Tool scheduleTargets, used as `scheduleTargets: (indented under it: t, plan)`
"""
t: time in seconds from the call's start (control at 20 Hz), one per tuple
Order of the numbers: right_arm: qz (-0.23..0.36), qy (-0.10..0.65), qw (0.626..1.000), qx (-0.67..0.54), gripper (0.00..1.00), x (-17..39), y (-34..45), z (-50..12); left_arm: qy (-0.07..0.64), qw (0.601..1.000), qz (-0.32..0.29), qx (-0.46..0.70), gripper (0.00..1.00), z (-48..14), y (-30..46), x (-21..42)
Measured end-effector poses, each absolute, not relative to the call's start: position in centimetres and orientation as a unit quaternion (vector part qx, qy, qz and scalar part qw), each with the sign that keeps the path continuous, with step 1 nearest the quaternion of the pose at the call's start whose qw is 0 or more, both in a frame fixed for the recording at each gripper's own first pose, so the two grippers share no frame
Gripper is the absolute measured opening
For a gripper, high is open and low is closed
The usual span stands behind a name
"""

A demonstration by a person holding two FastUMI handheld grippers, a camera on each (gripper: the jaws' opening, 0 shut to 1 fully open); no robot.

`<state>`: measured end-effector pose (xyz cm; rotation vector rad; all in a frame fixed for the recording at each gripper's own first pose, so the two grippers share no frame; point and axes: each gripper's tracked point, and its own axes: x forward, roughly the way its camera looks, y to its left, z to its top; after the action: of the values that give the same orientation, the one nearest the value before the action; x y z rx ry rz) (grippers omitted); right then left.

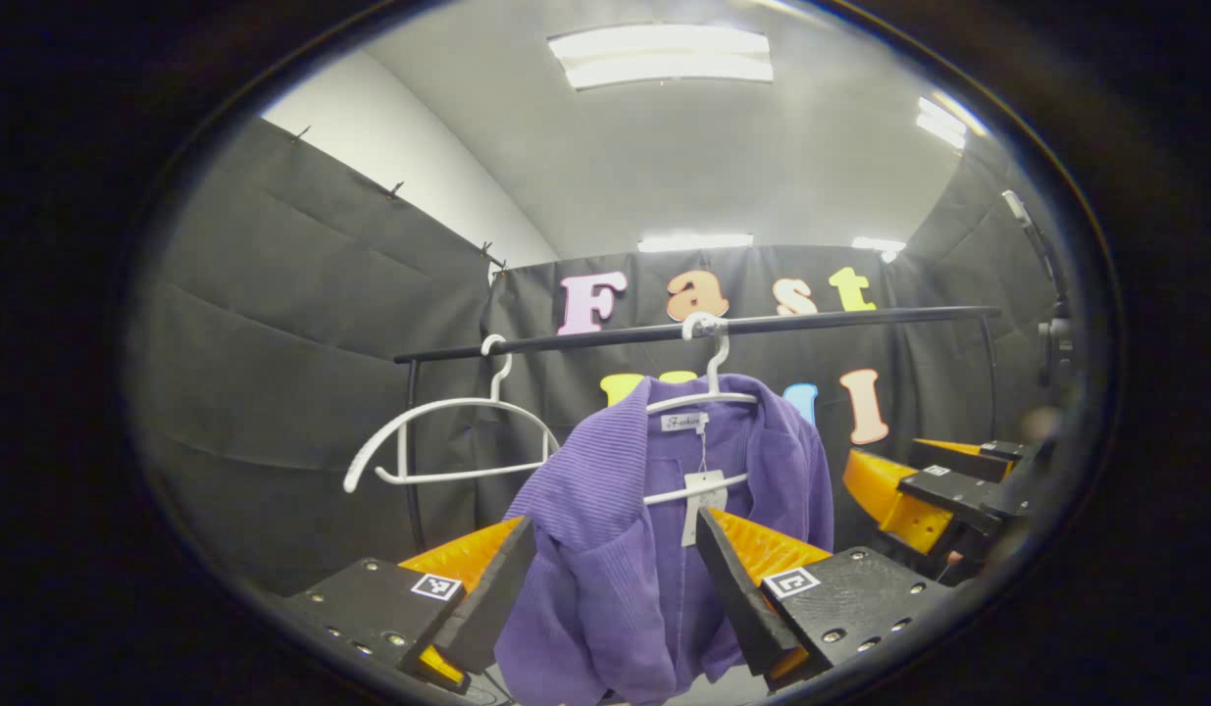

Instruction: Grasp the clothes on the hanger with both hands and then place them into the laundry hamper below.

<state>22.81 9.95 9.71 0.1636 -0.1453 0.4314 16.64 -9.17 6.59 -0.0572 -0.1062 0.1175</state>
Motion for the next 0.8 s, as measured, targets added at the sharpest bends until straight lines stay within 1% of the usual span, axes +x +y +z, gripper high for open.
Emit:
scheduleTargets:
  t: [0.1, 0.25, 0.3, 0.35, 0.4, 0.75, 0.8]
  plan:
    - [0.229, -0.067, 0.967, 0.087, 0.95, 24.4, 10.9, 9.4, -0.063, 0.995, 0.064, -0.034, 1.00, 6.5, -9.8, 17.9]
    - [0.253, -0.061, 0.962, 0.081, 0.94, 26.3, 12.5, 8.4, -0.047, 0.994, 0.091, -0.023, 1.00, 4.8, -9.8, 19.9]
    - [0.258, -0.062, 0.961, 0.078, 0.94, 26.9, 12.8, 8.3, -0.037, 0.994, 0.105, -0.019, 0.95, 4.0, -9.5, 20.4]
    - [0.264, -0.063, 0.959, 0.076, 0.94, 27.5, 13.2, 8.0, -0.028, 0.993, 0.117, -0.017, 0.95, 3.2, -9.2, 20.6]
    - [0.271, -0.065, 0.957, 0.074, 0.94, 28.0, 13.8, 7.9, -0.021, 0.991, 0.128, -0.017, 1.00, 2.6, -9.0, 21.0]
    - [0.313, -0.046, 0.947, 0.054, 0.94, 31.4, 17.2, 5.4, 0.004, 0.983, 0.182, 0.025, 1.00, 0.0, -8.0, 24.1]
    - [0.316, -0.046, 0.946, 0.051, 0.94, 31.7, 17.6, 5.2, 0.006, 0.982, 0.189, 0.026, 0.95, -0.1, -7.8, 24.4]
